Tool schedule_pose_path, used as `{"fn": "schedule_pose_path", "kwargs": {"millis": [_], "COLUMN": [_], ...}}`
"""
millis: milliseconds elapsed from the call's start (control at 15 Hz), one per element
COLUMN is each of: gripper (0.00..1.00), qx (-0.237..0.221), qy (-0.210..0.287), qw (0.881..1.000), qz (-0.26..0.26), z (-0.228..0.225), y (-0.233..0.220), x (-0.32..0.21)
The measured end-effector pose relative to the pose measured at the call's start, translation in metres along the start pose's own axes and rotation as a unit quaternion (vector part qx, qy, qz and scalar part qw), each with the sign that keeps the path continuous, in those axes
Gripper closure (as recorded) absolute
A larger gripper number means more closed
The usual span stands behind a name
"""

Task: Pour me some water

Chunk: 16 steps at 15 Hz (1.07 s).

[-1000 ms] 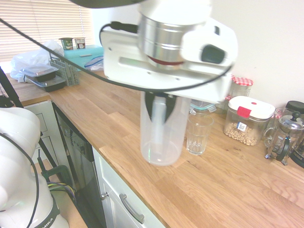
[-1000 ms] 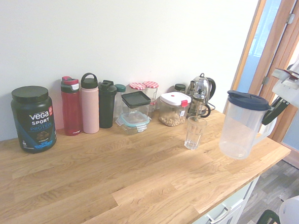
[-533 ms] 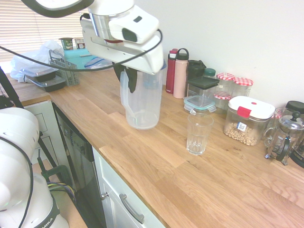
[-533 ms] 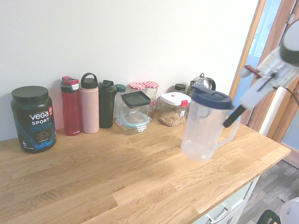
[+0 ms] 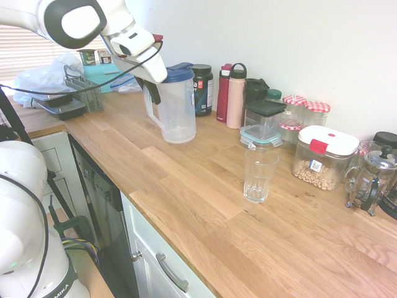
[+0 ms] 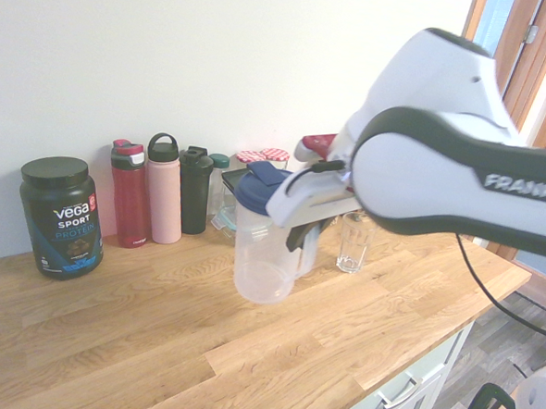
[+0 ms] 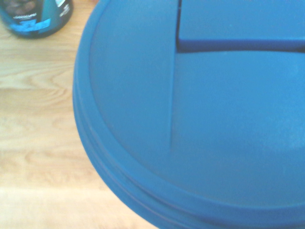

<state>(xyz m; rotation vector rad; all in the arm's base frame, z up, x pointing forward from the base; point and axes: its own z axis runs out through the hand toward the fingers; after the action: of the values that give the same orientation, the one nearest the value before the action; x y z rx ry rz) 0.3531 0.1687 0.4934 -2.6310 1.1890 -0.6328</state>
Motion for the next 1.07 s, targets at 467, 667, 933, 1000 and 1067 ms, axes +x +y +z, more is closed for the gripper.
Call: {"fn": "schedule_pose_path", "kwargs": {"millis": [467,667,933,1000,1067], "gripper": [1.00,1.00,0.00,0.00,0.00], "qx": [0.003,0.007,0.001,0.000,0.001], "qy": [-0.023,-0.022,-0.028,-0.029,-0.030], "qw": [1.000,1.000,1.000,1.000,0.999], "qz": [0.013,0.007,0.011,0.011,0.012], "z": [0.032,0.041,0.052,0.052,0.052], "y": [-0.048,-0.054,-0.055,-0.056,-0.056], "x": [-0.026,-0.034,-0.039,-0.040,-0.041]}}
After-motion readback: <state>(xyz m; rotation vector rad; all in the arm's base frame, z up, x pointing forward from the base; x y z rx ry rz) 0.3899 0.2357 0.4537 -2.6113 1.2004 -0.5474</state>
